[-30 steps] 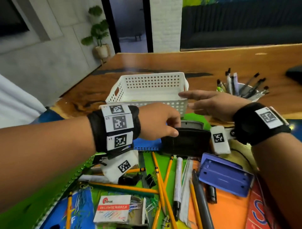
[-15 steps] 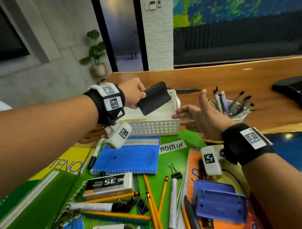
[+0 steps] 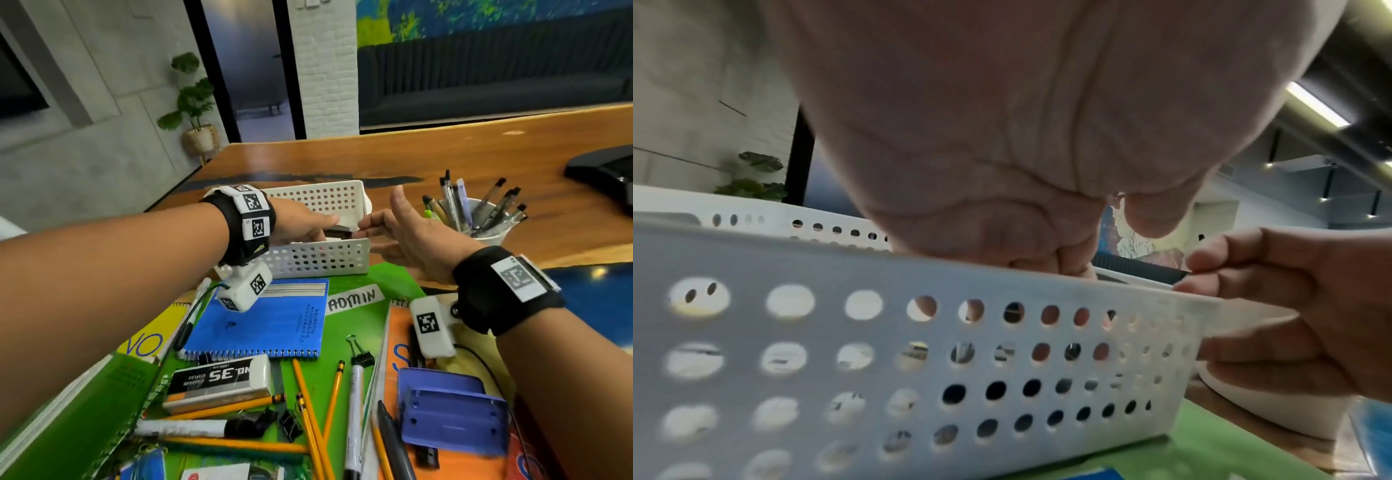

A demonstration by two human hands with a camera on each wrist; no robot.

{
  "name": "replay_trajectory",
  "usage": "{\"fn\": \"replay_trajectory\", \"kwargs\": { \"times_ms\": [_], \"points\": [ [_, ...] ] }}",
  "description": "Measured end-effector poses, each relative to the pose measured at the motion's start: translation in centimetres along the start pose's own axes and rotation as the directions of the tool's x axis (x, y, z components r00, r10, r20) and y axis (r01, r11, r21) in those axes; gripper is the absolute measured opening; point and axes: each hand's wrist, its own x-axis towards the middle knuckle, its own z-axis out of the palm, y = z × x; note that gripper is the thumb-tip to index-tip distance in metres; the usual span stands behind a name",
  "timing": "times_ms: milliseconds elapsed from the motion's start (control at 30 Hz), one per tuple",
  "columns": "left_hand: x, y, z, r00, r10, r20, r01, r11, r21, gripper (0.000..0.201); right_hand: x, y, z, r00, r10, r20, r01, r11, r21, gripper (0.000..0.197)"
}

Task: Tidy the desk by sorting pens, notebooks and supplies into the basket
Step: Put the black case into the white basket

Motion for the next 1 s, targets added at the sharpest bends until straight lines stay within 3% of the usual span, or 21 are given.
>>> {"fn": "replay_trajectory", "kwargs": {
  "times_ms": [67, 133, 167, 233, 267, 300, 367, 433, 500, 600, 700, 800, 867, 1000],
  "points": [
    [-0.7, 0.0, 0.0, 0.997, 0.037, -0.064, -0.029, 0.991, 0.133, 0.06, -0.1, 0.1, -0.1, 1.0, 0.002, 0.002, -0.002, 1.0, -0.009, 0.116],
    [-1.5, 0.0, -0.1, 0.976, 0.17, -0.136, -0.092, 0.889, 0.448, 0.047, -0.2, 0.1, -0.2, 1.0, 0.002, -0.004, -0.002, 1.0, -0.018, 0.111],
    [-1.9, -0.1, -0.1, 0.945, 0.271, -0.185, -0.126, 0.82, 0.558, 0.033, -0.2, 0.1, -0.1, 1.0, 0.003, -0.008, -0.003, 1.0, -0.021, 0.108],
    [-3.9, -0.2, 0.8, 0.833, 0.474, -0.285, -0.23, 0.766, 0.6, 0.005, -0.3, 0.1, 0.0, 1.0, 0.01, -0.014, -0.01, 1.0, -0.023, 0.105],
    [-5.1, -0.1, 1.7, 0.778, 0.559, -0.288, -0.305, 0.735, 0.606, 0.002, -0.2, 0.0, 0.0, 1.0, 0.011, -0.016, -0.012, 1.0, -0.026, 0.104],
    [-6.1, -0.1, 2.7, 0.764, 0.606, -0.221, -0.368, 0.691, 0.622, 0.006, -0.3, 0.0, 0.0, 1.0, 0.013, -0.018, -0.014, 1.0, -0.027, 0.103],
    [-7.7, -0.3, 5.0, 0.826, 0.561, 0.047, -0.458, 0.621, 0.636, 0.022, -0.4, -0.1, 0.1, 0.999, 0.019, -0.027, -0.02, 0.999, -0.027, 0.101],
    [-8.3, -0.9, 7.5, 0.876, 0.392, 0.28, -0.472, 0.583, 0.662, 0.044, -0.5, -0.2, 0.2, 0.999, 0.022, -0.026, -0.023, 0.999, -0.037, 0.097],
    [-8.4, -1.3, 9.0, 0.882, 0.322, 0.345, -0.469, 0.521, 0.713, 0.056, -0.5, -0.2, 0.2, 1.0, 0.021, -0.022, -0.022, 0.999, -0.047, 0.095],
    [-8.8, -1.3, 8.2, 0.871, 0.416, 0.262, -0.468, 0.538, 0.701, 0.052, -0.5, -0.3, 0.2, 0.999, 0.021, -0.025, -0.022, 0.999, -0.048, 0.095],
    [-8.3, -2.3, 5.2, 0.922, 0.382, 0.066, -0.314, 0.636, 0.705, 0.051, -0.4, -0.3, 0.2, 1.0, 0.008, -0.021, -0.009, 0.999, -0.049, 0.098],
    [-7.1, -4.8, 3.3, 0.993, 0.118, 0.029, -0.095, 0.612, 0.785, 0.087, -0.3, -0.2, 0.0, 1.0, -0.009, 0.003, 0.009, 0.998, -0.061, 0.112],
    [-6.7, -6.6, 2.9, 0.998, -0.014, 0.068, -0.042, 0.652, 0.757, 0.113, -0.2, -0.1, -0.1, 1.0, -0.019, 0.012, 0.02, 0.998, -0.068, 0.112],
    [-5.8, -9.1, 2.6, 0.998, 0.062, 0.032, -0.069, 0.761, 0.645, 0.132, -0.2, 0.1, -0.3, 1.0, -0.026, 0.004, 0.026, 0.996, -0.084, 0.105]
  ]
}}
